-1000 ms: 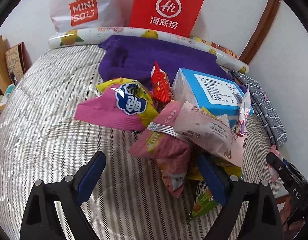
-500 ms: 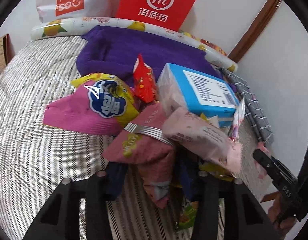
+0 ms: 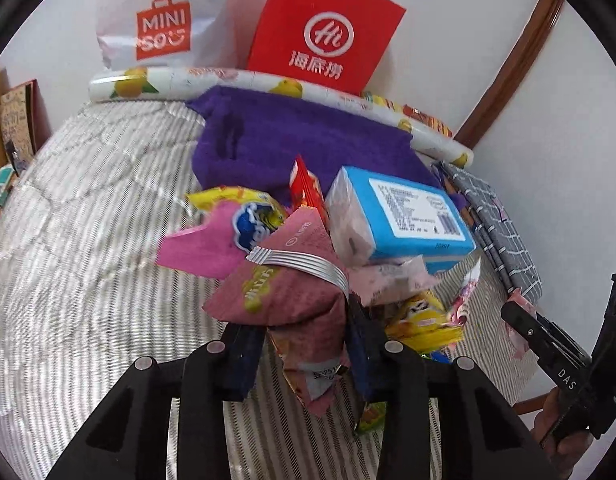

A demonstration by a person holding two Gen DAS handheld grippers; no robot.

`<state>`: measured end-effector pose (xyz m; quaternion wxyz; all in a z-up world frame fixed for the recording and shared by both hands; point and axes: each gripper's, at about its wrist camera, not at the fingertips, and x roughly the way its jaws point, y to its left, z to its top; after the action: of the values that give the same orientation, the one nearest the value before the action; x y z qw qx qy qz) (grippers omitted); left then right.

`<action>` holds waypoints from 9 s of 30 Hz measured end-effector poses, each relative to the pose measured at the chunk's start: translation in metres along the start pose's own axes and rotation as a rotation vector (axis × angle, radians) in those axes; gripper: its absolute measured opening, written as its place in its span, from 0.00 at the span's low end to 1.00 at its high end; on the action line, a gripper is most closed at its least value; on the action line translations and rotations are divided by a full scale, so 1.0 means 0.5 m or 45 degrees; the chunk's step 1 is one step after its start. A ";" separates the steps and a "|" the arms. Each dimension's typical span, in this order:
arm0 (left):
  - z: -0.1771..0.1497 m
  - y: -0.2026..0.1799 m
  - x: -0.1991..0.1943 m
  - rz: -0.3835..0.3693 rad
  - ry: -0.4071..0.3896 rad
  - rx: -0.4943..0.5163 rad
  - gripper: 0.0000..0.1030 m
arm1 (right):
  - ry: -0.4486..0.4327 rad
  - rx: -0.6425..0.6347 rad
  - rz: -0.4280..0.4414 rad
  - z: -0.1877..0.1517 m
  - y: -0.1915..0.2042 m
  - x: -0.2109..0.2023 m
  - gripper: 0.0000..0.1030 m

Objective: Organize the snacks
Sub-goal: 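Carry both held packets over the purple towel, then open both tools to drop the packets onto the purple towel, then move the right tool to the pink lollipop packet and grasp it, then lift the lollipop packet with the right tool while the left tool grasps the yellow chip bag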

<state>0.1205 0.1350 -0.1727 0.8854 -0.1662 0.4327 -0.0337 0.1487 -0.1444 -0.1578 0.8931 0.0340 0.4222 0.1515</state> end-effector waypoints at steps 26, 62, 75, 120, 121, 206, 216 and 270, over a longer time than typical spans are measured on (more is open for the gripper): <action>0.097 -0.034 -0.114 0.022 -0.116 0.062 0.34 | -0.124 -0.034 0.001 0.111 0.058 -0.070 0.37; 0.337 -0.079 0.021 -0.008 -0.079 0.199 0.34 | -0.151 -0.073 -0.022 0.335 0.063 0.105 0.36; 0.411 -0.050 0.092 -0.022 -0.049 0.141 0.34 | -0.144 -0.071 0.000 0.393 0.050 0.190 0.36; 0.404 -0.014 0.333 0.088 0.300 0.101 0.34 | 0.207 -0.107 -0.059 0.380 -0.001 0.441 0.37; 0.404 -0.013 0.336 0.087 0.308 0.098 0.34 | 0.210 -0.109 -0.060 0.380 -0.001 0.441 0.37; 0.145 -0.006 -0.057 0.150 0.045 0.072 0.61 | 0.258 0.185 0.032 0.012 -0.028 0.089 0.56; 0.073 0.055 -0.043 0.140 0.098 -0.042 0.61 | 0.255 0.270 0.067 0.013 -0.027 0.148 0.46; 0.081 0.035 -0.001 0.306 -0.015 0.174 0.39 | 0.114 -0.024 -0.108 0.002 -0.066 0.149 0.23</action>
<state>0.1501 0.1624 -0.1548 0.8948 -0.0527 0.4412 0.0442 0.2019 -0.1534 -0.2187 0.8793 0.0007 0.4612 0.1189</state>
